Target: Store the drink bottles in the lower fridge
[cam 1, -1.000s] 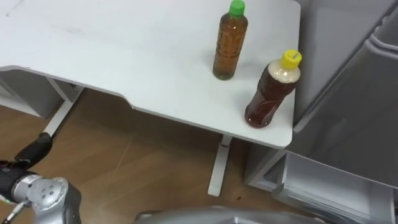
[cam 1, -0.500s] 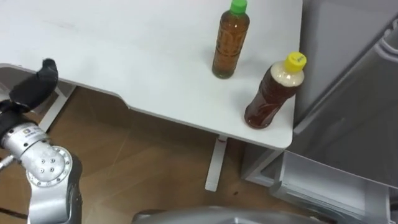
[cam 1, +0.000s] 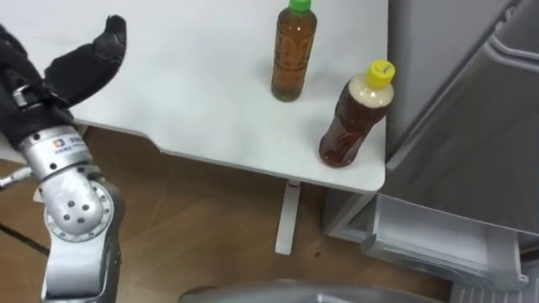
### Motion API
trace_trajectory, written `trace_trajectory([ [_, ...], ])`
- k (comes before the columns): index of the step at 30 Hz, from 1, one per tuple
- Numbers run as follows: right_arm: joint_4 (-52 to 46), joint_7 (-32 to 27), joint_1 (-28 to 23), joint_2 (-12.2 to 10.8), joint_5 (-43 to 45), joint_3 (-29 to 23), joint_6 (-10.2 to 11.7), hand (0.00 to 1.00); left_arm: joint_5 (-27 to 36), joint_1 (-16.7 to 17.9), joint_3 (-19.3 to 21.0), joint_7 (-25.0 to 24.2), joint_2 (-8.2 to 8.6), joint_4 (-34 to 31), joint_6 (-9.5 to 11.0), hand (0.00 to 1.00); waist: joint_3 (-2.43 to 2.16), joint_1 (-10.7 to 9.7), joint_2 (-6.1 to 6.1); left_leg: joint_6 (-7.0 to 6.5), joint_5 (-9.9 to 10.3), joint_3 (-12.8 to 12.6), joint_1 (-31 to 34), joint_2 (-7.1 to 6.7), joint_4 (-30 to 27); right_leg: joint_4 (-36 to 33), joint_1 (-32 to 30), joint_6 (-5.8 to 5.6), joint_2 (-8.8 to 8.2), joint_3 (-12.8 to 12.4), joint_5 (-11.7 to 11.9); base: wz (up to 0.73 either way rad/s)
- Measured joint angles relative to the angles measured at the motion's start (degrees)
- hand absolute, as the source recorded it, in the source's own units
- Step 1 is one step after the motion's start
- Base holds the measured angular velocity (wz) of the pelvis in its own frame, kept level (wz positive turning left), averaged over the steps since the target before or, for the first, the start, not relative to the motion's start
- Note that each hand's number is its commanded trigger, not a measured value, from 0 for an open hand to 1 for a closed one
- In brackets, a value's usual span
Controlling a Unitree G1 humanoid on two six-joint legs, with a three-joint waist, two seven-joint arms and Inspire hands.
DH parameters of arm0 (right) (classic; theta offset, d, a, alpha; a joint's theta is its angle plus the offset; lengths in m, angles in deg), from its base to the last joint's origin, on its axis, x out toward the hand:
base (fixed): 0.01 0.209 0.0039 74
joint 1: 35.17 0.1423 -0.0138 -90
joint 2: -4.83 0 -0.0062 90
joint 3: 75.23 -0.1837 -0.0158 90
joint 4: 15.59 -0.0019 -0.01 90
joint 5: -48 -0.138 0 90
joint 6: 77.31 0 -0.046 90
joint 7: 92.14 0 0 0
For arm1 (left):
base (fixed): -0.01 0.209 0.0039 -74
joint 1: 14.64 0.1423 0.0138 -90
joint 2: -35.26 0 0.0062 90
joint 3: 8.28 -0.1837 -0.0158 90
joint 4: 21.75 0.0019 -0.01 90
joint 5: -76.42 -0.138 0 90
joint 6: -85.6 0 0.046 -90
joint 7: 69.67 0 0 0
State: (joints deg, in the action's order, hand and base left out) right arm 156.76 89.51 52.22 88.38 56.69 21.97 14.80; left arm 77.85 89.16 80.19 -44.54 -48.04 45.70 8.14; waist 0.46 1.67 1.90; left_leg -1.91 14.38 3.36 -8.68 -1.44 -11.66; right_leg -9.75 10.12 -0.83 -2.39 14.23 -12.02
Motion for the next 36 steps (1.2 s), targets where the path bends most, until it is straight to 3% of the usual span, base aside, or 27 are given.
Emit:
trace_trajectory([
  [6, 0.3, 0.5, 0.7, 0.0, 1.1, 1.2, 0.3, 0.00, -1.1, -3.0, -4.8, -8.3, -0.97, -0.2, -0.2, 0.00, 0.30, -1.6, 0.03, 0.00, 0.0, -1.7, -0.6, 0.75, 0.2, -0.1, 0.0, 0.08, 0.29, -1.5, 0.2, -0.11],
  [8, 0.5, 1.1, 1.2, 0.0, 1.0, 2.9, 0.3, 0.00, -1.0, -3.7, -6.7, -10.7, -1.26, -1.6, -0.5, 0.00, 0.40, -3.0, 0.20, 0.00, 0.0, -1.9, -0.5, 0.80, 0.3, 0.0, -0.3, 0.12, 0.48, -1.9, 0.3, -0.07],
  [14, 1.9, 1.7, 1.8, -0.1, 0.8, 5.4, 0.3, 0.00, -0.8, -5.9, -12.1, -18.4, -2.40, -1.8, -0.6, 0.00, 0.31, -3.9, -0.04, 0.00, 0.0, -3.1, -0.5, 1.12, 0.7, -0.4, -1.1, 0.23, 0.76, -3.3, 0.5, -0.12],
  [19, 2.5, 2.1, 2.1, -0.2, 0.6, 5.4, 0.3, 0.00, 1.4, -6.2, -13.0, -23.1, -2.25, -1.8, -1.3, 0.00, 0.28, -4.7, 0.06, 0.00, 0.0, -4.4, -1.0, 1.22, 0.7, -0.6, -1.2, 0.23, 0.83, -4.4, 0.5, -0.11],
  [25, 2.5, 2.9, 2.1, -0.9, 0.8, 5.4, 0.2, 0.00, 2.9, -9.6, -13.5, -27.5, -1.44, -2.1, -1.4, 0.00, 0.24, -6.1, 0.05, 0.00, 0.0, -4.8, -1.0, 1.28, 0.7, -1.0, -1.5, 0.21, 0.85, -4.8, 0.6, -0.03],
  [36, 2.4, 4.8, 1.8, -0.9, 0.9, 5.2, -0.3, 0.00, 5.8, -9.7, -14.4, -32.2, -1.47, -3.3, -1.4, 0.00, -0.16, -6.6, -0.76, 0.04, 0.0, -6.5, -1.0, 1.88, 0.8, -1.9, -2.6, 0.65, 1.47, -6.5, 1.0, -0.08],
])
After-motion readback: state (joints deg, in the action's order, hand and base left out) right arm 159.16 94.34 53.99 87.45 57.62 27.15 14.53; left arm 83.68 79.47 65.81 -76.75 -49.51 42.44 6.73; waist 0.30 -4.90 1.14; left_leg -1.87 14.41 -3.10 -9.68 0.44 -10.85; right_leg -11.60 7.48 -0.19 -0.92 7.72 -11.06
